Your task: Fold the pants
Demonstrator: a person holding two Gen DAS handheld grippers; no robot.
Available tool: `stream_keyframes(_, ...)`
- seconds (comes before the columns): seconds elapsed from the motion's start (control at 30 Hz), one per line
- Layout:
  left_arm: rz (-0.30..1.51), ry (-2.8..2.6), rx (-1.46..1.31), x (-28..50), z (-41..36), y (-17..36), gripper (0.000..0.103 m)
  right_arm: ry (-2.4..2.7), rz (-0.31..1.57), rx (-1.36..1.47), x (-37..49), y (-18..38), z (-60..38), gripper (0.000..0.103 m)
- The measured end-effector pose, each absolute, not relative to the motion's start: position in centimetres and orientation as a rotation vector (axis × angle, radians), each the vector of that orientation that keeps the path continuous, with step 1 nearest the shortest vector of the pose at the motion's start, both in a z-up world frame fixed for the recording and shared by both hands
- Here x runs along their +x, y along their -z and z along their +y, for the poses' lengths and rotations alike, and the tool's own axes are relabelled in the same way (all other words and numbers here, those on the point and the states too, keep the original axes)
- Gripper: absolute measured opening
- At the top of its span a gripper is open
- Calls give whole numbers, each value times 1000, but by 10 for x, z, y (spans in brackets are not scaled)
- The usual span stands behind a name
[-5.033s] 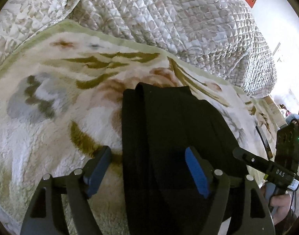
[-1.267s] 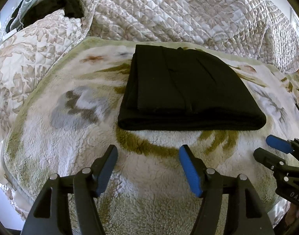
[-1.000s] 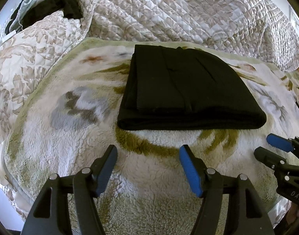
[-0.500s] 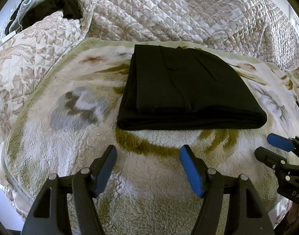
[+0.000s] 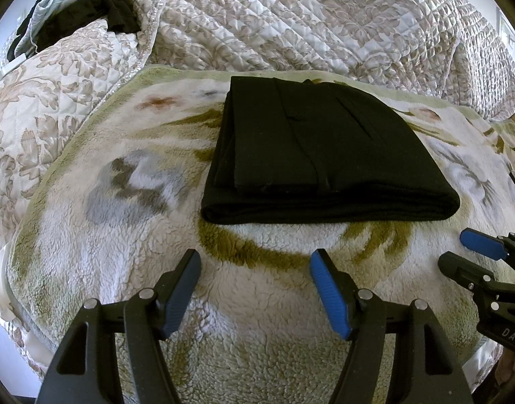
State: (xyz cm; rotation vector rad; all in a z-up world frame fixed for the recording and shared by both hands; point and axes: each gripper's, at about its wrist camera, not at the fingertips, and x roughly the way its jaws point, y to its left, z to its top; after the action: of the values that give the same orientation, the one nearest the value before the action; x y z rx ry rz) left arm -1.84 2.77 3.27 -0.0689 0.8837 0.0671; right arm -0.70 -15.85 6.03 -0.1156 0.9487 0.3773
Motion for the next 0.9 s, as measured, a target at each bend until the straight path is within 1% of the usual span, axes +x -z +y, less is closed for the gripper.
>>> stream_keyframes(0.9, 888, -70, -64, -18, 24, -32, 71, -377, 950, -121, -7, -59, -158, 53)
